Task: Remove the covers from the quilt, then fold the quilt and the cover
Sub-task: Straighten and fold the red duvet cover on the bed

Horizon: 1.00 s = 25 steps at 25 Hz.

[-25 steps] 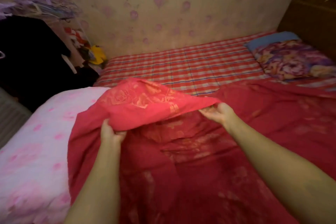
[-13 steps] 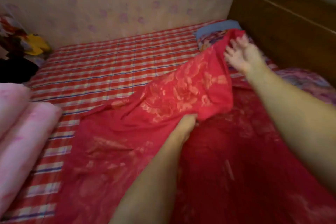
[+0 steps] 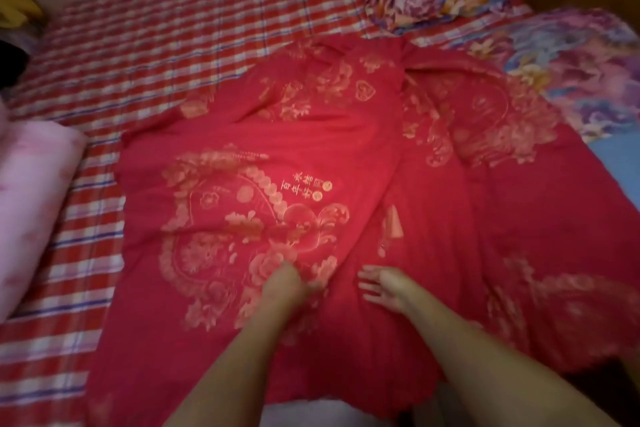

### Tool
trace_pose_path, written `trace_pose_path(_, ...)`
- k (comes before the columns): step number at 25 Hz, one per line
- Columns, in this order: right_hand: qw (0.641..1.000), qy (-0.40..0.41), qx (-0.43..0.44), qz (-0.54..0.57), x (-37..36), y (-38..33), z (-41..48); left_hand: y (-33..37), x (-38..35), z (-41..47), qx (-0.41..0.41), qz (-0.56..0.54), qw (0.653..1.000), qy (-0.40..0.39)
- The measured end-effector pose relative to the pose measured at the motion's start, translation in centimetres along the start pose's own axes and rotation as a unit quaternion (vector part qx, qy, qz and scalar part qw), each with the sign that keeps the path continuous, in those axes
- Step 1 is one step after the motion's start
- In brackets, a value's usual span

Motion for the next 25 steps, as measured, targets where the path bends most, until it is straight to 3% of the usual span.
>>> trace_pose_path(3, 0.999, -0.038, 0.007, -0.002, -3.5, 3.5, -1.2, -9.1, -5.1, -2.0, 0.114, 0.115, 0.987, -0.008)
trace_pose_path(6, 0.998, -0.063, 0.021, -0.016, -6.8, 5.7, -2.2, -14.5, -5.8, -1.4, 0.108, 0.117, 0.984, 0.081)
trace_pose_path(8, 0.997, -0.062, 0.018, -0.030, -8.6, 7.3, -2.7, -16.2, -4.3, -0.4, 0.072, 0.029, 0.995, 0.065)
trace_pose_path(11, 0.995, -0.087, 0.023, -0.039, -12.5, 9.5, -4.7, -16.6, -0.1, -2.3, 0.029, -0.177, 0.982, -0.053)
trace_pose_path(12, 0.993, -0.104, 0.033, -0.032, -14.3, 10.0, -5.6, -16.6, 1.4, -3.7, 0.034, -0.271, 0.956, -0.103)
trace_pose_path(14, 0.990, -0.130, 0.054, -0.026, -17.9, 10.6, -6.9, -15.7, 4.3, -6.8, 0.046, -0.469, 0.852, -0.226)
trace_pose_path(15, 0.989, -0.134, 0.058, -0.016, -19.3, 10.7, -7.3, -15.0, 5.7, -7.4, 0.035, -0.518, 0.813, -0.264)
trace_pose_path(17, 0.987, -0.151, 0.047, 0.036, -21.2, 10.6, -8.1, -13.8, 8.9, -8.1, 0.012, -0.547, 0.790, -0.277)
trace_pose_path(19, 0.975, -0.218, 0.026, 0.046, -22.4, 10.3, -9.4, -12.2, 11.7, -8.6, -0.003, -0.580, 0.770, -0.268)
trace_pose_path(22, 0.930, -0.364, 0.011, -0.040, -23.0, 8.7, -12.6, -9.5, 15.2, -9.5, -0.025, -0.619, 0.749, -0.236)
trace_pose_path(25, 0.908, -0.378, 0.073, -0.165, -19.6, 4.4, -15.1, -6.7, 17.9, -10.4, -0.054, -0.670, 0.713, -0.201)
Point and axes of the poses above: each hand's wrist, its own z-axis towards the middle knuckle, its own x-axis out of the back of the hand, y = z × x, the point moved 4 cm from there along z, towards the middle knuckle, and after that the axes turned 10 degrees about x, right-handed, at the moved point
